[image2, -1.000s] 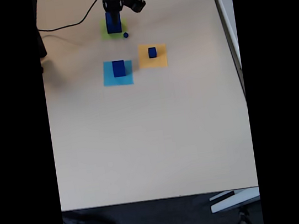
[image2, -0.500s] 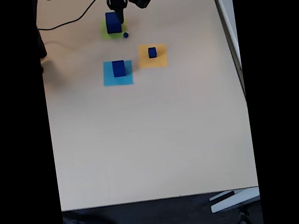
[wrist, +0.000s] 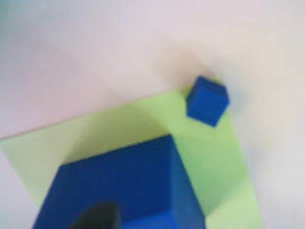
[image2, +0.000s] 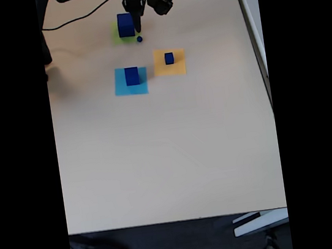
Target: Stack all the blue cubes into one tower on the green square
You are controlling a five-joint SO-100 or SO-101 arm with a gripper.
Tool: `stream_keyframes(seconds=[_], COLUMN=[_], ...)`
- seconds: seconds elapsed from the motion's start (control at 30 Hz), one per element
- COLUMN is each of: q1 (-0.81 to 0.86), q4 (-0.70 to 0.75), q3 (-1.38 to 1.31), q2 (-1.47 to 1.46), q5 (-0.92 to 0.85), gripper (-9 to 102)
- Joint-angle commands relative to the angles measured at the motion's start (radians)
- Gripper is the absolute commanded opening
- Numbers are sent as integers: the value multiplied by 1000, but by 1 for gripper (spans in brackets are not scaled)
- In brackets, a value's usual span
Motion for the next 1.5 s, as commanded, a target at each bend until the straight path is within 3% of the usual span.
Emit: stream_keyframes(seconds=[0.0,0.63,1.1,1.47], q1=[29,87,66,12], q4=[-21,-54,121,175], q3=[-55,-186,-324,-405], q2=[5,-155,-210,-276], q5=[48,158,189,259], gripper=[33,30,30,30])
